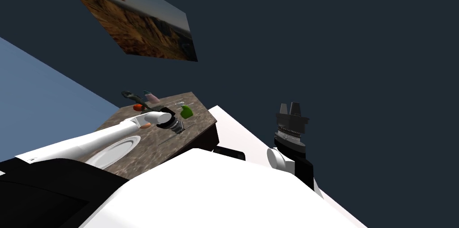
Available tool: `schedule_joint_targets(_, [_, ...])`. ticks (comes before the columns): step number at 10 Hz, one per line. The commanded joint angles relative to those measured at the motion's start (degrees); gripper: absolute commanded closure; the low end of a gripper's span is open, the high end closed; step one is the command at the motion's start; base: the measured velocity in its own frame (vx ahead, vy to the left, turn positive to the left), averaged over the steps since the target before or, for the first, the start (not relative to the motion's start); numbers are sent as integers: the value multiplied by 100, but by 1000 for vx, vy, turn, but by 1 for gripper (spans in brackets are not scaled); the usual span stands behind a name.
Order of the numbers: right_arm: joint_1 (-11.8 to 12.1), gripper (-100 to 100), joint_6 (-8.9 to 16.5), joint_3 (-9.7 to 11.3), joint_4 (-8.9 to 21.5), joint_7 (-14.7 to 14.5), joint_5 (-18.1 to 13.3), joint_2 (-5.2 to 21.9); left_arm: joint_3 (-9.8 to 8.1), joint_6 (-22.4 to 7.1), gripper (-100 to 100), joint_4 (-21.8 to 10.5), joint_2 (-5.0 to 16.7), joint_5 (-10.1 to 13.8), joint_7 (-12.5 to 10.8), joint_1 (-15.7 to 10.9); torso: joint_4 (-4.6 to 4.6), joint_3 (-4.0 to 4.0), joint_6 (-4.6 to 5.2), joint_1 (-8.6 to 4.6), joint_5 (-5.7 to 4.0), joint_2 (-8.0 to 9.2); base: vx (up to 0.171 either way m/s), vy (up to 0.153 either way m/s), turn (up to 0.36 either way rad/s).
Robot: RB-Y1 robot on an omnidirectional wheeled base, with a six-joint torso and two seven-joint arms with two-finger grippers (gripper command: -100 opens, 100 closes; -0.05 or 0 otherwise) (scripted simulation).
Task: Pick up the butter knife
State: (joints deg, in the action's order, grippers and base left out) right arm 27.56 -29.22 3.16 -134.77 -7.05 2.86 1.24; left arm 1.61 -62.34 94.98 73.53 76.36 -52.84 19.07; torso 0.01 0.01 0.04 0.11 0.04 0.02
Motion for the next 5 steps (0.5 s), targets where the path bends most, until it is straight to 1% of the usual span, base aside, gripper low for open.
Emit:
schedule_joint_targets(1, [0,0,0,0,0,0,0,0,0,0,0,0,0,0,0,0,0,0,0,0,0,0,0,0,0])
schedule_joint_targets(2, [0,0,0,0,0,0,0,0,-63,-58,100,118,162,106,-52,11,0,0,0,1,0,0,-14,10,38])
schedule_joint_targets(3, [0,0,0,0,0,0,0,0,-100,-108,100,205,265,176,-117,11,2,3,-2,2,-2,5,-23,20,49])
schedule_joint_targets(4, [0,0,0,0,0,0,0,0,-15,-74,100,109,164,99,-74,-64,3,5,-3,5,-2,8,-9,10,2])
schedule_joint_targets(5, [0,0,0,0,0,0,0,0,-17,-88,0,110,175,106,-78,-75,2,4,-4,4,2,6,0,0,0])
